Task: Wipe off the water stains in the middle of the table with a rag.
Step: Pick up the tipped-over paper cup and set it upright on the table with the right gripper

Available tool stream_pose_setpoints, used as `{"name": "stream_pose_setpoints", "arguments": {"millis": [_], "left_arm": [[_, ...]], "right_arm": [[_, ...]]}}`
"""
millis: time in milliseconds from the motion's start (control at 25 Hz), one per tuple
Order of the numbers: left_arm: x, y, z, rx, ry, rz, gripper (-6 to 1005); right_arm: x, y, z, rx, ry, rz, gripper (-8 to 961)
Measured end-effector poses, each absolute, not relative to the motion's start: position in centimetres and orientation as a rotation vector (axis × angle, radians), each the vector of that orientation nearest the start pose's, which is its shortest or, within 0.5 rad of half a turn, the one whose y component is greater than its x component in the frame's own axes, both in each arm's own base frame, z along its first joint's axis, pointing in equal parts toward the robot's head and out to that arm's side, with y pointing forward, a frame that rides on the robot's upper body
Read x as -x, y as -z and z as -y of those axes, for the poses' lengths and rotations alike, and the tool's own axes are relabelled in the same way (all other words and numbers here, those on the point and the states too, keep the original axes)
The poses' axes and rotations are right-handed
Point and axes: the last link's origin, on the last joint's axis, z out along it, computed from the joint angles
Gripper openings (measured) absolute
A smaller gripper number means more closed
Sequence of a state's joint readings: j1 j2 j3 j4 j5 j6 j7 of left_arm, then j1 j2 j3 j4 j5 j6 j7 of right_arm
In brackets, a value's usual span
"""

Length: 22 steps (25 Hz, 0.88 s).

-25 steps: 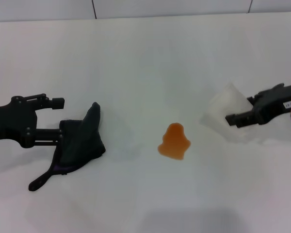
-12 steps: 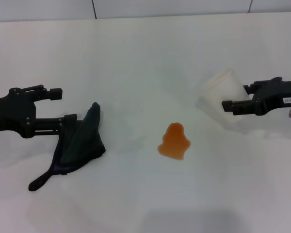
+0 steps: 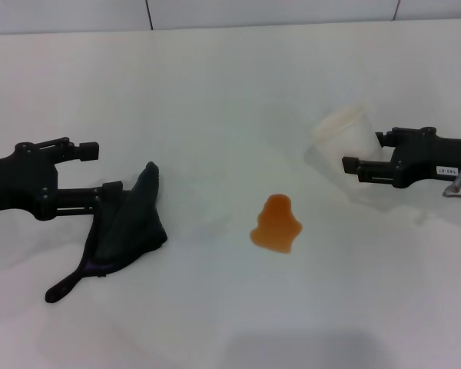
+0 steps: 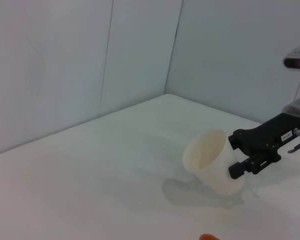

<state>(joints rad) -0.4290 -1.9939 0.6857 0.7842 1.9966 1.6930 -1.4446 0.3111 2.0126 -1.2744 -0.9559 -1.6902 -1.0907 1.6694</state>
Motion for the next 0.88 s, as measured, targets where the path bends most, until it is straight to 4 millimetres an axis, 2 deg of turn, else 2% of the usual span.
{"name": "stream_pose_setpoints", "arguments": {"millis": [320,880], "left_arm": [[29.0,-5.3,-30.8,2.728,0.625,0.638,868],[29.0,-5.3,-31.1,2.716,0.618,0.649,867]], "right_arm": [[-28.1,0.2,-33.6,2.503,-0.483,-0.704,705],[-30.4,-1.0,-33.1,2.387,-0.535,-0.742,705]]}}
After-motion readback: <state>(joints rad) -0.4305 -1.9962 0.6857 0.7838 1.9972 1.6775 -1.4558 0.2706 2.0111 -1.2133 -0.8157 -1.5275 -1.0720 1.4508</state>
